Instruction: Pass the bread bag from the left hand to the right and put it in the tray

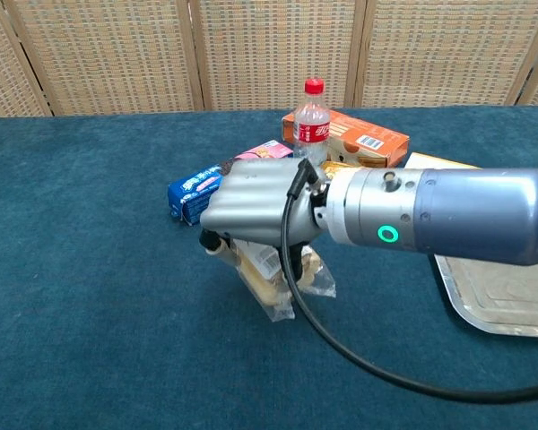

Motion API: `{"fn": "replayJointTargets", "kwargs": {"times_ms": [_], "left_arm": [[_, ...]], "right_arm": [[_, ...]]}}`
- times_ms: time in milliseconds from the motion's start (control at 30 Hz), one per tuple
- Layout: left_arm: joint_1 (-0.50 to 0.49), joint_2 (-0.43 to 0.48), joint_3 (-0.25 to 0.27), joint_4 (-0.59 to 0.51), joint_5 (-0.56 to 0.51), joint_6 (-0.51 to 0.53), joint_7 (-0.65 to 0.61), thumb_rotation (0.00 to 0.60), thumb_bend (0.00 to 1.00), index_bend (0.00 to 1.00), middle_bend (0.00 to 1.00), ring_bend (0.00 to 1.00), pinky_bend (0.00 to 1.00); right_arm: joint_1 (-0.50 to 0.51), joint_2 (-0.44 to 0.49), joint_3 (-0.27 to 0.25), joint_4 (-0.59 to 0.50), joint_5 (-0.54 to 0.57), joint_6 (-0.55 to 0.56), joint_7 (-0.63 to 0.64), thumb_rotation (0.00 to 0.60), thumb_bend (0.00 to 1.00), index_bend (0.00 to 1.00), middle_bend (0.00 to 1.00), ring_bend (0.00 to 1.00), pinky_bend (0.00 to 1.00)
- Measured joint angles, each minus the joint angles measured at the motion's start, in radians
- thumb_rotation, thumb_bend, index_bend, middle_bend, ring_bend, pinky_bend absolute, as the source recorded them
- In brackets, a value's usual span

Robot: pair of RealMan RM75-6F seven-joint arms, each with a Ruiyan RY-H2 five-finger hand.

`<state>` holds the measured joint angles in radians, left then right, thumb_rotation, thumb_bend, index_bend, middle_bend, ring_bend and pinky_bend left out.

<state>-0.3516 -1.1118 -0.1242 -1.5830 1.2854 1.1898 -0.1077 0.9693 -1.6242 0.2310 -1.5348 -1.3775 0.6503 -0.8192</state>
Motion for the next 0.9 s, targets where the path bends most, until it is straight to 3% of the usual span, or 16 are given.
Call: {"fn": "replayJointTargets", "kwargs": {"times_ms": [300, 533, 800, 900], "left_arm": [[0.0, -0.002, 0.004, -0.005, 0.007, -0.005, 0.014, 0.6, 0.0, 0.0, 0.0, 0.0, 0.0], [-0.003, -0.004, 0.004, -0.009, 0.012, -0.009, 0.025, 0.6, 0.0, 0.0, 0.0, 0.0, 0.0], [-0.006, -0.009, 0.003, -0.013, 0.015, -0.01, 0.036, 0.6, 0.0, 0.0, 0.0, 0.0, 0.0], [-0.006, -0.009, 0.003, -0.014, 0.015, -0.011, 0.039, 0.6, 0.0, 0.0, 0.0, 0.0, 0.0]], "right_arm": [[-0.065, 0.269, -0.017, -0.124, -0.029, 0.083, 0.044, 0.6, 0.17, 0.55, 0.6, 0.51, 0.56], [-0.19, 0.504, -0.124, -0.17, -0.002, 0.117, 0.119, 0.6, 0.17, 0.55, 0.6, 0.51, 0.56], [-0.26, 0.517, -0.231, -0.129, -0.053, 0.132, 0.213, 0.6, 0.17, 0.54, 0.58, 0.51, 0.54], [-0.268, 0.497, -0.245, -0.099, -0.081, 0.143, 0.232, 0.6, 0.16, 0.48, 0.45, 0.47, 0.45]]}}
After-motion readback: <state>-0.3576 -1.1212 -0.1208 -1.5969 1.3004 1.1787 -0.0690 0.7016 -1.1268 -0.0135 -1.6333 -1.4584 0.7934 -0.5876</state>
